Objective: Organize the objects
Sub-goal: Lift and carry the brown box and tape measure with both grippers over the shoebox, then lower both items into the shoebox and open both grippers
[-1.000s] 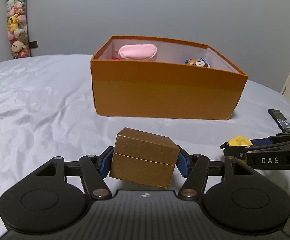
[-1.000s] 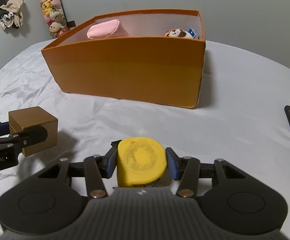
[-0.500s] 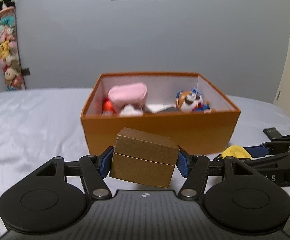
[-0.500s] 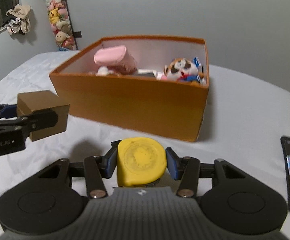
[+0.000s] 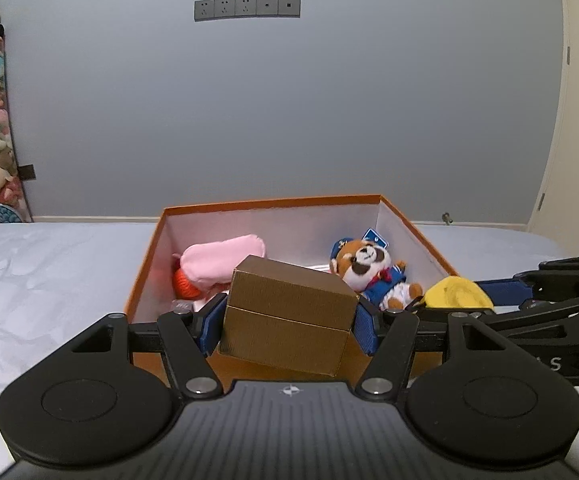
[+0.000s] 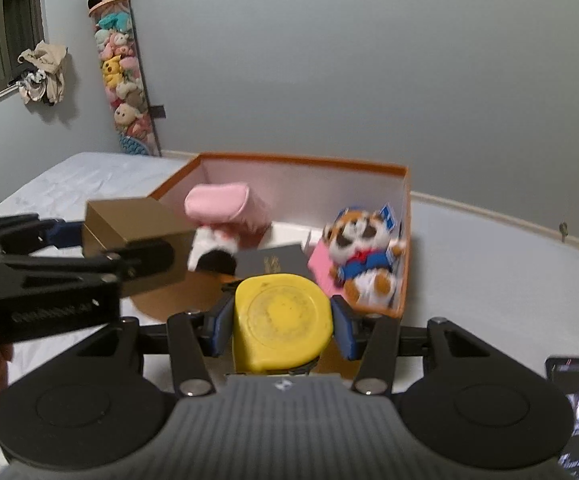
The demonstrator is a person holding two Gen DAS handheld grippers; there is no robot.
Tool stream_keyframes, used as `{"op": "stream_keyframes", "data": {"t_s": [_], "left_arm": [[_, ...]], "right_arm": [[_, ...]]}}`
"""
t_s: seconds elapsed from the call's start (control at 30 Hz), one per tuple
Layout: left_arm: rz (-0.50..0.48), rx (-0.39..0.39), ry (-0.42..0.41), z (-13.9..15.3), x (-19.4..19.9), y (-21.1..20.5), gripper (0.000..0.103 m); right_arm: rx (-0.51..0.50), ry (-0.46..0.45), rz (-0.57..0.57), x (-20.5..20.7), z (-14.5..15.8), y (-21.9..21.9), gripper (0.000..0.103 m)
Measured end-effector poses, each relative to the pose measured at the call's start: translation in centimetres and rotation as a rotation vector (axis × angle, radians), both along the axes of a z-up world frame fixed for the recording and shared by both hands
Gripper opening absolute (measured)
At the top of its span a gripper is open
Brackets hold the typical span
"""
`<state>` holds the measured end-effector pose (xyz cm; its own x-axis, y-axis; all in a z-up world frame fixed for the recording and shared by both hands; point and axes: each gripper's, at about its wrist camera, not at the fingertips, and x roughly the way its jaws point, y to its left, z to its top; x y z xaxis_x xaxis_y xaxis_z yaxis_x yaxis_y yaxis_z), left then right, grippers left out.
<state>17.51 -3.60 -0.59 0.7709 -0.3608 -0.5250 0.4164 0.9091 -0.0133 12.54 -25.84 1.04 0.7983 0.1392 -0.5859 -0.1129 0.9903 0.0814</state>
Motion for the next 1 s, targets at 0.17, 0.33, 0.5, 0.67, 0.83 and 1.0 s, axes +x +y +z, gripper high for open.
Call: {"op": "stream_keyframes", "data": {"t_s": [0.17, 0.33, 0.5, 0.67, 0.83, 1.0], "left_arm": [[-0.017, 0.006, 0.020, -0.5, 2.4, -1.1, 0.073], [-0.048, 0.039, 0.055, -1.0, 5.7, -2.4, 0.073], [-0.116, 0.031, 0.181, -1.7, 9.2, -3.3, 0.073], [-0.115, -0.014, 0.270, -2.6, 11.8, -3.6, 0.073], [-0.105, -0.131, 0.427, -4.3, 14.3, -3.1, 0.072], [-0.027, -0.121, 0.460, -5.2, 15.8, -1.9, 0.071]], "right_arm": [[-0.018, -0.013, -0.013, 1.8, 0.6, -0.8, 0.052], [-0.009, -0.006, -0.020, 4.3, 1.0, -1.3, 0.052], [0.012, 0.010, -0.036, 6.6, 1.3, -1.7, 0.052], [0.021, 0.031, -0.047, 8.3, 1.2, -1.8, 0.052], [0.036, 0.065, -0.062, 9.7, 0.9, -1.8, 0.052], [0.013, 0.076, -0.068, 10.3, 0.3, -1.5, 0.052]]}}
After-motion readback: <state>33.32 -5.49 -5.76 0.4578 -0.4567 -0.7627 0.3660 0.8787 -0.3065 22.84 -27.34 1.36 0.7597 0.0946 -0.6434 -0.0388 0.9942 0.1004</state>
